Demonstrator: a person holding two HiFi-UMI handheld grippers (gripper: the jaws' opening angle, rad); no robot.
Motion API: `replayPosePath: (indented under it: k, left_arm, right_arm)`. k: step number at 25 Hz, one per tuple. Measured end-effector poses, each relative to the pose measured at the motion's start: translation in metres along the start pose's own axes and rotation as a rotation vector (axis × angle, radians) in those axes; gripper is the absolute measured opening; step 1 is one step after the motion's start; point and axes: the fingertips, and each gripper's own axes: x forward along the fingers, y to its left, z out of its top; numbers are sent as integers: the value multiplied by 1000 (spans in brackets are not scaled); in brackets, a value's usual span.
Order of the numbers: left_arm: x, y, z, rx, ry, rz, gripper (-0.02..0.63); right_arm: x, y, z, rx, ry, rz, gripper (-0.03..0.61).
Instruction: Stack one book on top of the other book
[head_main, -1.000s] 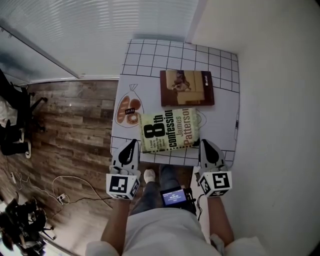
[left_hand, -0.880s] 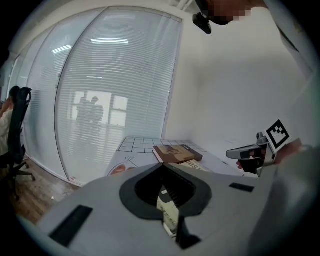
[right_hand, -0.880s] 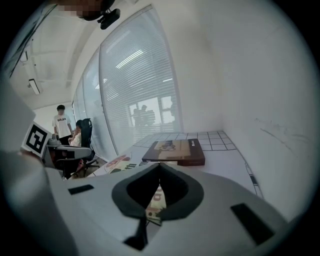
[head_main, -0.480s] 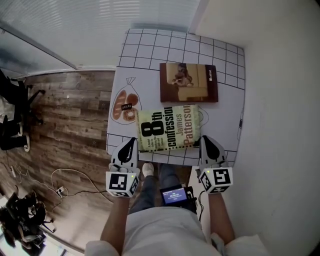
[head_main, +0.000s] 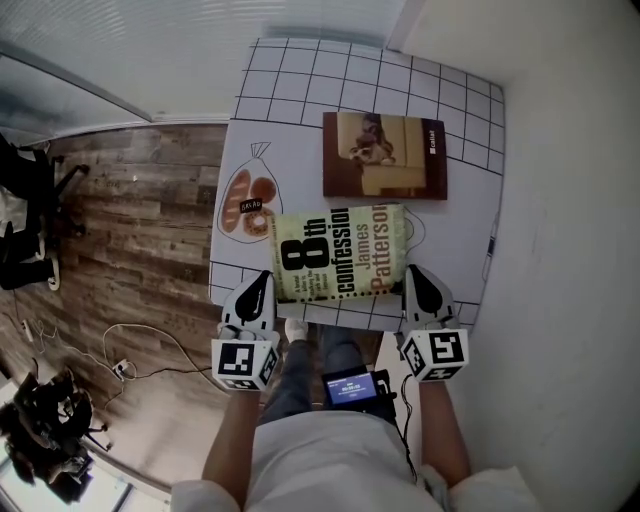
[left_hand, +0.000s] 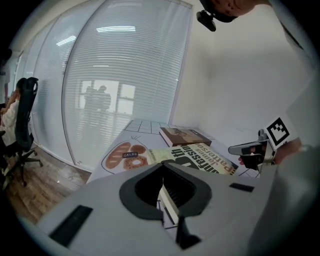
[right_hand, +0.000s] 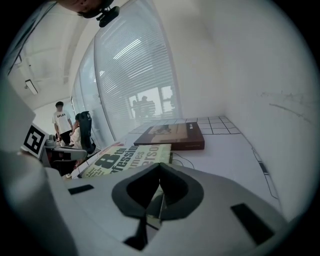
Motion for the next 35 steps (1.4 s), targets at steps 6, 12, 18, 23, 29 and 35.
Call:
replayPosePath:
  k: [6,12,18,23,29,35]
  left_arm:
    - [6,4,-9,-39,19,11,9]
    - [7,5,-9,-66,2,15,11]
    - [17,3,-8,-152,-9,-17,216]
    - [23,2,-18,-203,39,-36,225]
    - [30,3,-27,-202,90,-27,239]
    - [33,-7,-30,-245,120,-63,158]
  right_arm:
    - [10,-4,-2,13,2,13,8]
    - [19,-1,-2,57,-14,50,93]
    - [30,1,-14,119,31,97,260]
    - [35,4,-17,150,46,126,315]
    - [40,6,-18,144,54,139,334]
    - [44,12,-20,156,94,160,221]
